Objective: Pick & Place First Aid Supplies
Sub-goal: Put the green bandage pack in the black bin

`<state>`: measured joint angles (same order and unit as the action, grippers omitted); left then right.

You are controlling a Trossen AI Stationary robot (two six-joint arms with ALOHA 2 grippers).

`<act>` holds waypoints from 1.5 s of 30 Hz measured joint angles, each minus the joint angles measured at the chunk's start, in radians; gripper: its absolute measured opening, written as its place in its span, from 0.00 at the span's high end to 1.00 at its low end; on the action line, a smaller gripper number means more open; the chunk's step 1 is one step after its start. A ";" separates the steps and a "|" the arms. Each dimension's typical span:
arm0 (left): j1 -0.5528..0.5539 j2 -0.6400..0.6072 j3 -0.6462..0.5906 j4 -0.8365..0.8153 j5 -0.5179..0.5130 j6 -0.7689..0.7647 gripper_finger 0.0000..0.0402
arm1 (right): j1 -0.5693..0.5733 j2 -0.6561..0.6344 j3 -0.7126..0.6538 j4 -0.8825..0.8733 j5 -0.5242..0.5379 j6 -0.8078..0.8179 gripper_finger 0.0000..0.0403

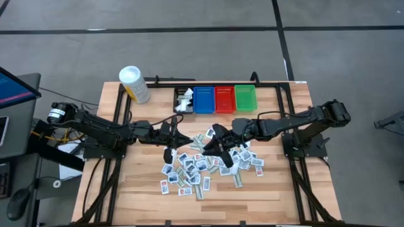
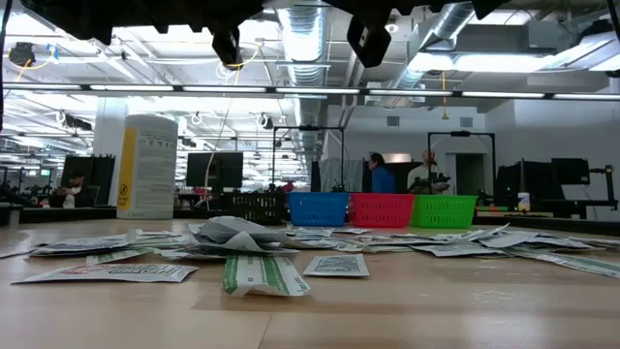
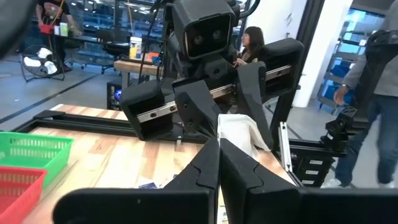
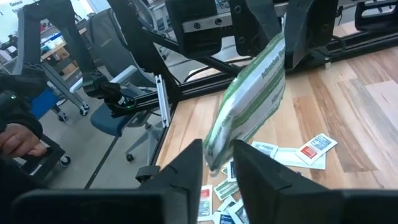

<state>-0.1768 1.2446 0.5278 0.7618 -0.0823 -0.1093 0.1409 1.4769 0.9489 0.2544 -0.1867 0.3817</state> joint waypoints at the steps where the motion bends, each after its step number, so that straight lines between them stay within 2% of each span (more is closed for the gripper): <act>1: 0.000 0.000 0.000 -0.006 -0.004 0.000 0.99 | -0.004 0.000 0.000 -0.011 0.000 -0.002 0.74; 8: 0.000 0.000 0.000 -0.094 -0.104 -0.007 0.99 | -0.025 0.000 0.000 -0.057 0.001 -0.070 0.61; 11: 0.000 0.000 0.000 -0.101 -0.155 -0.034 0.99 | -0.036 0.000 0.000 -0.095 0.010 -0.102 0.58; 15: 0.000 0.000 0.000 -0.104 -0.233 -0.056 0.99 | -0.049 0.000 0.000 -0.161 0.073 -0.134 0.56; 24: 0.000 0.000 0.000 -0.118 -0.373 -0.138 0.99 | -0.082 0.000 0.000 -0.267 0.270 -0.157 0.61; 35: -0.001 0.000 0.000 -0.119 -0.389 -0.210 0.99 | -0.099 0.000 0.000 -0.254 0.286 -0.212 0.70; 41: -0.001 0.000 0.000 -0.169 -0.393 -0.215 0.99 | -0.097 0.000 0.000 -0.235 0.286 -0.224 0.71; 45: -0.001 0.000 0.000 -0.188 -0.445 -0.232 0.99 | -0.097 0.000 0.000 -0.231 0.291 -0.224 0.71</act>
<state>-0.1780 1.2446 0.5282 0.5737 -0.5274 -0.3412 0.0441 1.4769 0.9493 0.0230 0.1042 0.1577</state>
